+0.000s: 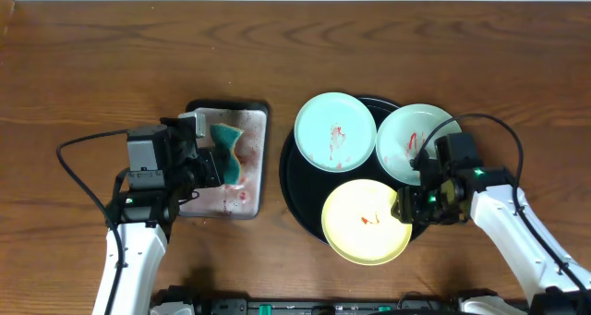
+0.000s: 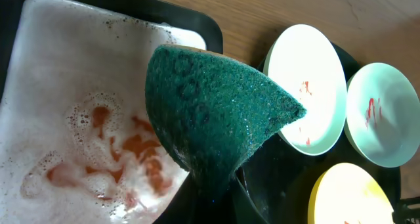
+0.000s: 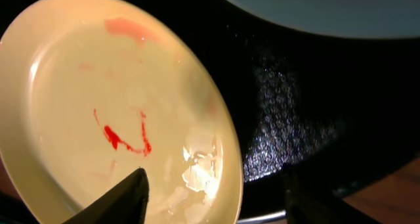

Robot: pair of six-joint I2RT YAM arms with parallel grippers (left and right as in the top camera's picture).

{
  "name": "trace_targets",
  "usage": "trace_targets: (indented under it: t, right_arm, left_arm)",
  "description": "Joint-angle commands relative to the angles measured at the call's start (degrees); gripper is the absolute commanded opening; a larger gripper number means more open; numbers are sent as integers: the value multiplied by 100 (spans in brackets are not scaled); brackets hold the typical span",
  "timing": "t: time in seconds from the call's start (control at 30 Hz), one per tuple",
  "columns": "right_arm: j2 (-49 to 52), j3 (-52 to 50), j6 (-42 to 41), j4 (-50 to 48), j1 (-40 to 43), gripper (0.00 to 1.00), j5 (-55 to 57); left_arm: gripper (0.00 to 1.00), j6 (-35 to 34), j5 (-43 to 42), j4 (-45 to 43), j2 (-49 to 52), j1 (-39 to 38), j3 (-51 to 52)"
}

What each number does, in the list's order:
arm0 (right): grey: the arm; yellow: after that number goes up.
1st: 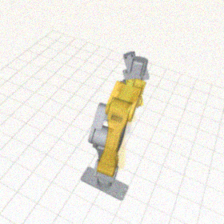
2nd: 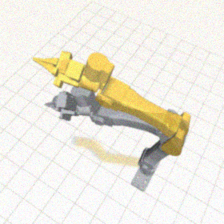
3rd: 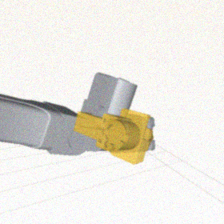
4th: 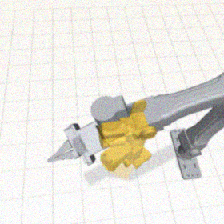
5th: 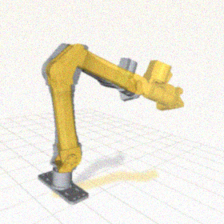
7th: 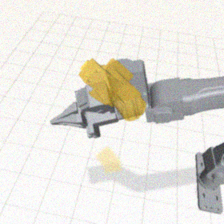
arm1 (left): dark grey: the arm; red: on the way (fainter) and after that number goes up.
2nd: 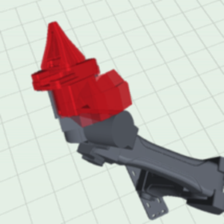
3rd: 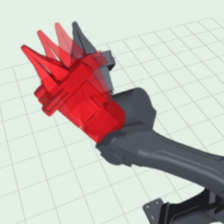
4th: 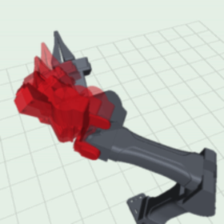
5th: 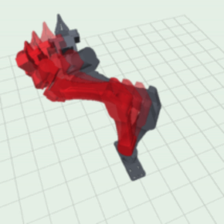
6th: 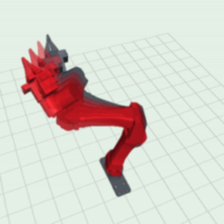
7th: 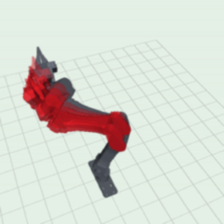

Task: Clean dirty plates on tray and stack at the side
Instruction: 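Dip and rub the sponge in the soapy sink tray with left gripper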

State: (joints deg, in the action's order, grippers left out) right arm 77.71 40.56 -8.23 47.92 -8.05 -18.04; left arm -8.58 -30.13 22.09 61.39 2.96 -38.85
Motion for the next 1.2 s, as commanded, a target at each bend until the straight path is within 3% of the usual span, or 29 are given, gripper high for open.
trace_targets:
  t: [0.0,0.3,0.63,0.93,1.17]
  right_arm:
    - [170,90,61,-61,46,57,-22]
    - [483,90,59,-203,46,49,-24]
    - [514,90,59,-181,46,12,-24]
    - [514,-149,59,-341,46,11,-20]
    - [514,-203,11,-422,46,1,-22]
  left_arm:
    - [7,35,-140,-11,-28,35,44]
    - [7,37,-140,11,-28,35,44]
    - [7,37,-138,11,15,35,44]
    - [7,37,-138,7,111,35,44]
    - [7,37,-138,-17,111,35,44]
